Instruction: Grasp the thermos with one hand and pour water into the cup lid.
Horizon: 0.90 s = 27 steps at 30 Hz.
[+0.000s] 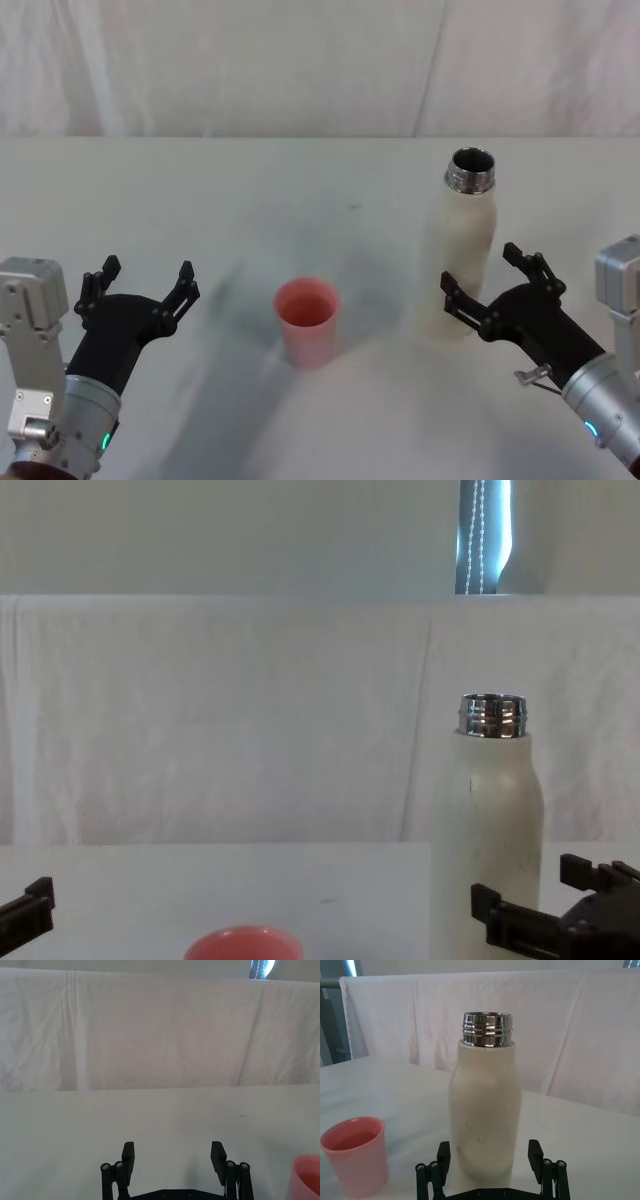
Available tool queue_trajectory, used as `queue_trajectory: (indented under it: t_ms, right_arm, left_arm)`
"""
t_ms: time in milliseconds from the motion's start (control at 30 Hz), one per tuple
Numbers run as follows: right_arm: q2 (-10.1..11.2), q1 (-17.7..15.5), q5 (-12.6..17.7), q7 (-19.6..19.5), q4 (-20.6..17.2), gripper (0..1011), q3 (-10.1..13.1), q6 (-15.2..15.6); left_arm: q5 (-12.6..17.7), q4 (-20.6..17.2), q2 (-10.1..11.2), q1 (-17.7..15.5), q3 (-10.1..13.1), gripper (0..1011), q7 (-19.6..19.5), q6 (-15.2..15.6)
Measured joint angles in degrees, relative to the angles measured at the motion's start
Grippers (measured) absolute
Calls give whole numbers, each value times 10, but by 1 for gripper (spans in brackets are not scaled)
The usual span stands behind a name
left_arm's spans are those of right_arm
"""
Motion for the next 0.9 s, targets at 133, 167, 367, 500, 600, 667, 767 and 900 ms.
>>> queue_trajectory:
  t_ms: [133,167,367,500,600,667,767,900]
  right_arm:
    - [4,-9,-1,-2,-7,1001,6,0]
    - [5,-13,-2,-3,-9,1001,8,-1]
    - [6,-27,-3,-9,-15,1001,18,-5]
    - [5,-36,-2,-13,-17,1001,27,-10]
    - [2,-42,0,-16,-17,1001,35,-13]
    - [0,-45,3,-19,-17,1001,40,-15]
    - [-3,-48,6,-22,-15,1001,49,-18]
    - [-8,-52,10,-26,-11,1001,59,-22]
  left_arm:
    - [0,0,0,0,0,1001,0,0]
    - [0,0,0,0,0,1001,0,0]
    - [0,0,0,0,0,1001,0,0]
    - [0,0,0,0,0,1001,0,0]
    - [0,0,0,0,0,1001,0,0]
    - [0,0,0,0,0,1001,0,0]
    - [0,0,0,0,0,1001,0,0]
    - [0,0,0,0,0,1001,0,0]
